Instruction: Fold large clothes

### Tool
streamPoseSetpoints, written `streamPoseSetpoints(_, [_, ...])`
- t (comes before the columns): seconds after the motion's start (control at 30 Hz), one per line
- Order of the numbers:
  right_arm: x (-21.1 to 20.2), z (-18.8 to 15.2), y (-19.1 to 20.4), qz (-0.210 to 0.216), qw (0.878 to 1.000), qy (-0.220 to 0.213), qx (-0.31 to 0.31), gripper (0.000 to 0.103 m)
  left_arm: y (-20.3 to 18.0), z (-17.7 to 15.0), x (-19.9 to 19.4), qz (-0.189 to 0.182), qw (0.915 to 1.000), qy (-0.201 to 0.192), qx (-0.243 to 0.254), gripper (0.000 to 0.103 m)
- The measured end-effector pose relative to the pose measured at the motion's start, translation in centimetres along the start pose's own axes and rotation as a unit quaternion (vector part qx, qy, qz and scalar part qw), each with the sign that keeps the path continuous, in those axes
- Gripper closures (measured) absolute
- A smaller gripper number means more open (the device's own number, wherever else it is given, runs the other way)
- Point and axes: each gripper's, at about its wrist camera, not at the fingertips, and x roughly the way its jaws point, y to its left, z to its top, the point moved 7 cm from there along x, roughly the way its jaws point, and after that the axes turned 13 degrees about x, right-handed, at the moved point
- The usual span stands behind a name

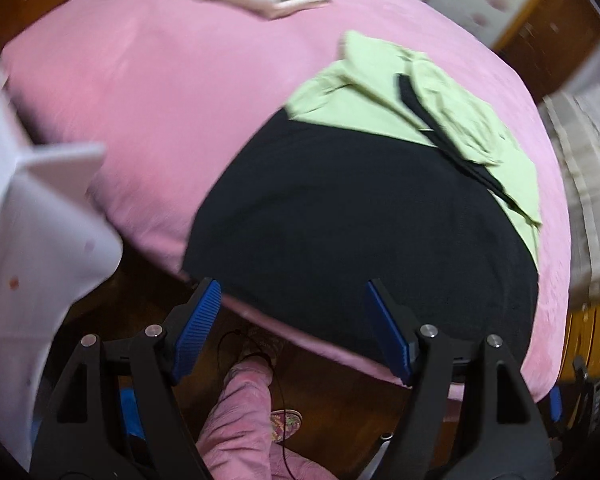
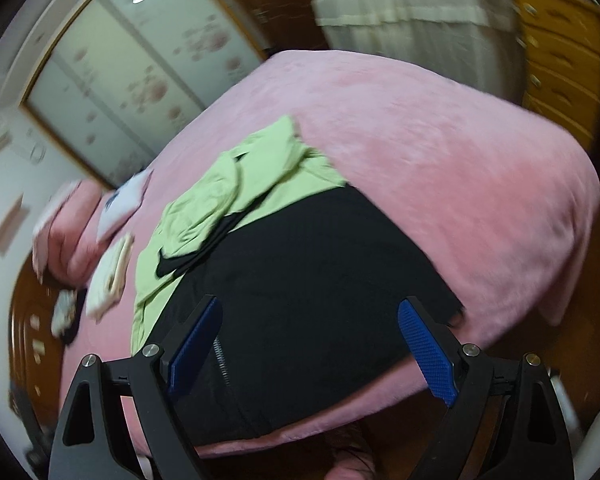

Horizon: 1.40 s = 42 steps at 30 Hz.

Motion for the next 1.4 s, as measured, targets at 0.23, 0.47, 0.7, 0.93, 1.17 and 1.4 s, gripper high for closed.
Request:
streamPoseSetpoints(0.23, [0.3, -1.3, -8.2, -0.010, 0.991, 0.008, 0.131, 0.012, 4.8, -4.2, 3.8, -0.004, 0.9969, 0.018, -0.076, 0.031])
streamPoseSetpoints(0.47, [2.0, -2.9, -13.9, -0.017, 0.970, 0.016, 0.241, 0.018, 5.7, -5.4, 7.5, -0.030, 0.9929, 0.007, -0.115, 0.031])
streamPoseSetpoints(0.7, [4.1, -3.9, -16.9, -0.027, 0.958, 0.027, 0.283, 0.031, 7.7, -5.2, 11.6, -0.030, 0.9855, 0.002, -0.167, 0.031])
streamPoseSetpoints(0.93, [5.4, -4.0, -18.4, -0.036, 0.954, 0.025, 0.298, 0.033, 9.6, -4.9, 14.0, -0.030, 0.9780, -0.022, -0.205, 0.024])
streamPoseSetpoints(1.17, [6.3, -2.9, -16.9, -0.063, 0.960, 0.019, 0.271, 0.049, 10.3, -4.4, 14.8, -0.024, 0.9766, -0.022, -0.213, 0.021])
streamPoseSetpoints(1.4, [6.2, -2.1, -14.5, -0.066, 0.963, 0.003, 0.263, 0.075, 6.9, -1.6, 12.5, 0.072, 0.9919, -0.022, -0.103, 0.064])
